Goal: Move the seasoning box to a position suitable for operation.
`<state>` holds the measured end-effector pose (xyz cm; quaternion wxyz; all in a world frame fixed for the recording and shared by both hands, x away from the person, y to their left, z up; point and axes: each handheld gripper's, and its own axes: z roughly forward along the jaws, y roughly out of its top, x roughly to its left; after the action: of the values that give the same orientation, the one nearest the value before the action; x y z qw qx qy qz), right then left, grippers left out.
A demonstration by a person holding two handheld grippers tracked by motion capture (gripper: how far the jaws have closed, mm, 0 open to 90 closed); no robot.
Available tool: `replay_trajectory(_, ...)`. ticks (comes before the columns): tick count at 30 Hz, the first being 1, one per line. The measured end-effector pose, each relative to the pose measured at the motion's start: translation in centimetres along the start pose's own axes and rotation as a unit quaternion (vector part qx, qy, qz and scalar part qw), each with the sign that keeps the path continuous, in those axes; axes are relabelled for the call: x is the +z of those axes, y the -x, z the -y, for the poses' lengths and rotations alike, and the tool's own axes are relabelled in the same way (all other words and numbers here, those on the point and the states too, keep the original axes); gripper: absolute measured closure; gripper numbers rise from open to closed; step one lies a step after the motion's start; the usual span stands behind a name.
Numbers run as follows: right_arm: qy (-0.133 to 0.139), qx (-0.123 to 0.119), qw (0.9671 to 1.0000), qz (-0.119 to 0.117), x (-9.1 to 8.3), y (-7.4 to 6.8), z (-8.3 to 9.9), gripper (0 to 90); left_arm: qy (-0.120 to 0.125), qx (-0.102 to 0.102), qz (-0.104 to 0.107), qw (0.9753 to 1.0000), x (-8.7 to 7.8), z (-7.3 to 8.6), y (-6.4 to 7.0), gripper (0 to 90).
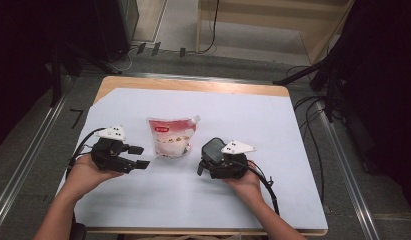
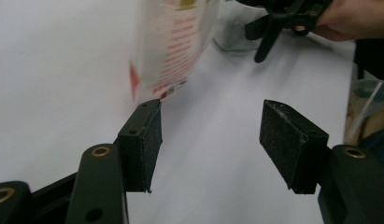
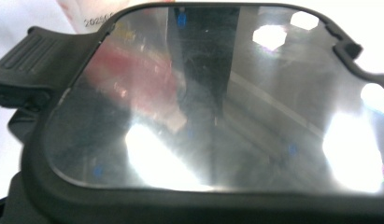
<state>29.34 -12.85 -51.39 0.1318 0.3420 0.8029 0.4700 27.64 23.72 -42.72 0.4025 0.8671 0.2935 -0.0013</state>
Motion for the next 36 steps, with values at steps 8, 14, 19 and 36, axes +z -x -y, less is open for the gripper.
replay_trajectory(8,-0.010,-0.009,0.9999,-0.005,-0.4,-0.1,0.2,12.9,-0.010,0.021,0.015,0.9996,0.8,-0.9,1.1,40.2)
replay_trajectory(14,-0.032,-0.014,0.9993,-0.011,-1.2,0.1,0.2,12.9,-0.018,0.034,0.017,0.9991,1.7,-1.7,1.8,40.2)
replay_trajectory(19,-0.040,-0.012,0.9990,-0.016,-2.1,0.2,0.4,13.2,-0.022,0.043,0.014,0.9987,2.4,-2.1,2.0,40.3)
replay_trajectory(36,-0.037,0.012,0.9991,-0.015,-7.3,1.3,0.4,22.5,-0.018,0.041,0.027,0.9986,4.3,-3.8,3.1,69.2)
